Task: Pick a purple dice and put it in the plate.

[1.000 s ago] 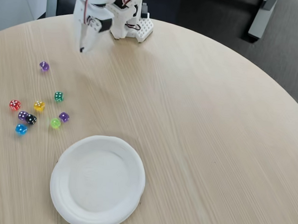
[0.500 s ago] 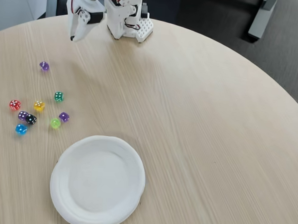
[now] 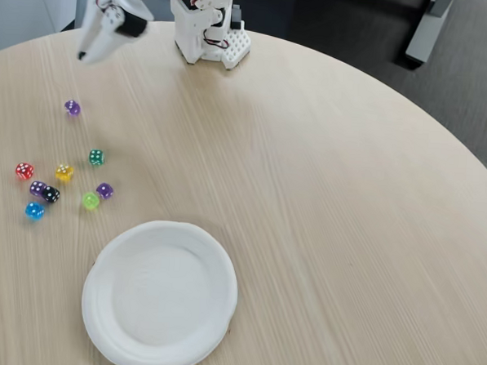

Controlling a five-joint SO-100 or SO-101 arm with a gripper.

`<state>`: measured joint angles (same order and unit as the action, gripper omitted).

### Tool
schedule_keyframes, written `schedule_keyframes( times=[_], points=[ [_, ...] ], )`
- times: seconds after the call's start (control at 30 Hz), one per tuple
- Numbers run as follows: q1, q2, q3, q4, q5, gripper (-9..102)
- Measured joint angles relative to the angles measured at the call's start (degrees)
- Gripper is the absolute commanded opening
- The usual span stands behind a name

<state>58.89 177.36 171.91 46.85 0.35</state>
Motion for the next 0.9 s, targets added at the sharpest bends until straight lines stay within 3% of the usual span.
schedule_keyframes(
  times=[0.57, 0.9],
  points=[
    [-0.53, -28.30, -3.60, -22.06, 6.24, 7],
    [-4.04, -39.11, -13.89, -23.55, 10.28, 11]
  ],
)
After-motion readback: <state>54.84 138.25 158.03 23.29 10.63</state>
